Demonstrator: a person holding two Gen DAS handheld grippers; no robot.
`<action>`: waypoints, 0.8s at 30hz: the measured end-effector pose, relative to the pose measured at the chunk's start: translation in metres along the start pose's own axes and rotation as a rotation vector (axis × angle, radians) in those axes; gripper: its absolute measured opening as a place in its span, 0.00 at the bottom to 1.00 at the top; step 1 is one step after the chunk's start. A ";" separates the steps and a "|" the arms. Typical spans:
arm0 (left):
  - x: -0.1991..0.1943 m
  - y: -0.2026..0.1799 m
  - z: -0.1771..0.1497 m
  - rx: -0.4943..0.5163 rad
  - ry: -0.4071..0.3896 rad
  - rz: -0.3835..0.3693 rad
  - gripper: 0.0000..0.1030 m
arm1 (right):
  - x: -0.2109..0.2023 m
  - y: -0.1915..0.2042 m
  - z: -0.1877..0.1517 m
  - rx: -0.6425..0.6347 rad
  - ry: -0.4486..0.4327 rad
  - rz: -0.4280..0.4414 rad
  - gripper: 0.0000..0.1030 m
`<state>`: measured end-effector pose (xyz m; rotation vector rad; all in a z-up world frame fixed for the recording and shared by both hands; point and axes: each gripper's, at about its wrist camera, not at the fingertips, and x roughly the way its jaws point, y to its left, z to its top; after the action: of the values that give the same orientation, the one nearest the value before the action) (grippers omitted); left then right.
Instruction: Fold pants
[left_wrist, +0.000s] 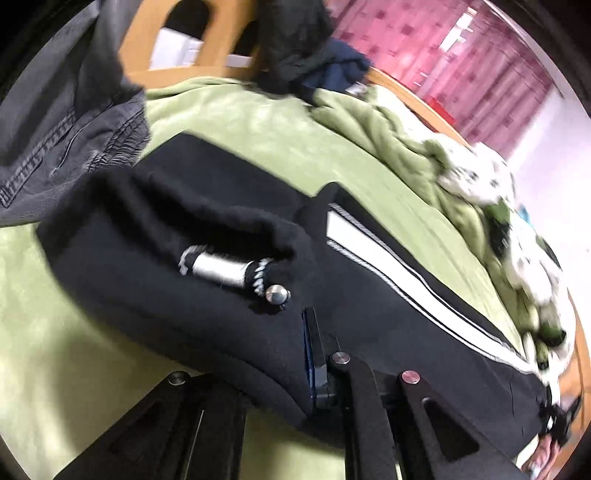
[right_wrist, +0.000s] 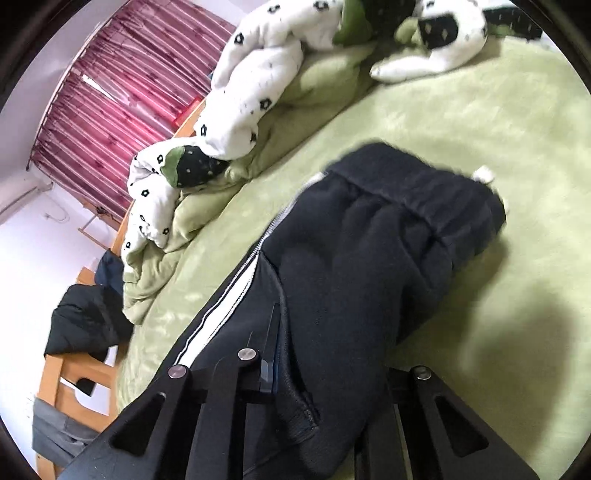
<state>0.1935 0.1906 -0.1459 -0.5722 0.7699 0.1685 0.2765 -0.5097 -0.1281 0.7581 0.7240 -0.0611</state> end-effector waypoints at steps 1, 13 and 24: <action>-0.007 -0.005 -0.009 0.028 0.012 -0.008 0.09 | -0.015 -0.007 0.001 -0.009 -0.007 -0.012 0.14; -0.063 -0.023 -0.134 0.194 0.139 -0.113 0.10 | -0.144 -0.140 -0.021 -0.036 0.008 -0.145 0.15; -0.108 -0.003 -0.138 0.253 0.104 0.006 0.61 | -0.182 -0.185 -0.043 0.022 -0.078 -0.174 0.70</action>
<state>0.0331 0.1195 -0.1487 -0.3403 0.8786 0.0458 0.0579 -0.6541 -0.1488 0.7082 0.7141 -0.2558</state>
